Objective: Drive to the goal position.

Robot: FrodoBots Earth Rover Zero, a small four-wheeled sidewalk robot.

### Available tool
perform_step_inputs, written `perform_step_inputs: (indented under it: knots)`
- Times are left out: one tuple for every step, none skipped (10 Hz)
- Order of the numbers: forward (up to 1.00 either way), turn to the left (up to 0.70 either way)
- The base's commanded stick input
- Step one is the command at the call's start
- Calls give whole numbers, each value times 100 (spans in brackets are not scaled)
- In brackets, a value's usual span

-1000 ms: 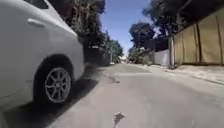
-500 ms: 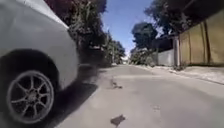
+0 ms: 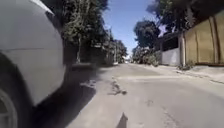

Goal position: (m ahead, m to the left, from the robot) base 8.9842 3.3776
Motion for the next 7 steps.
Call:
perform_step_inputs:
  knots:
    - [100, 0]
    - [100, 0]
    - [100, 0]
    - [100, 0]
    - [100, 0]
    - [100, 0]
    - [100, 0]
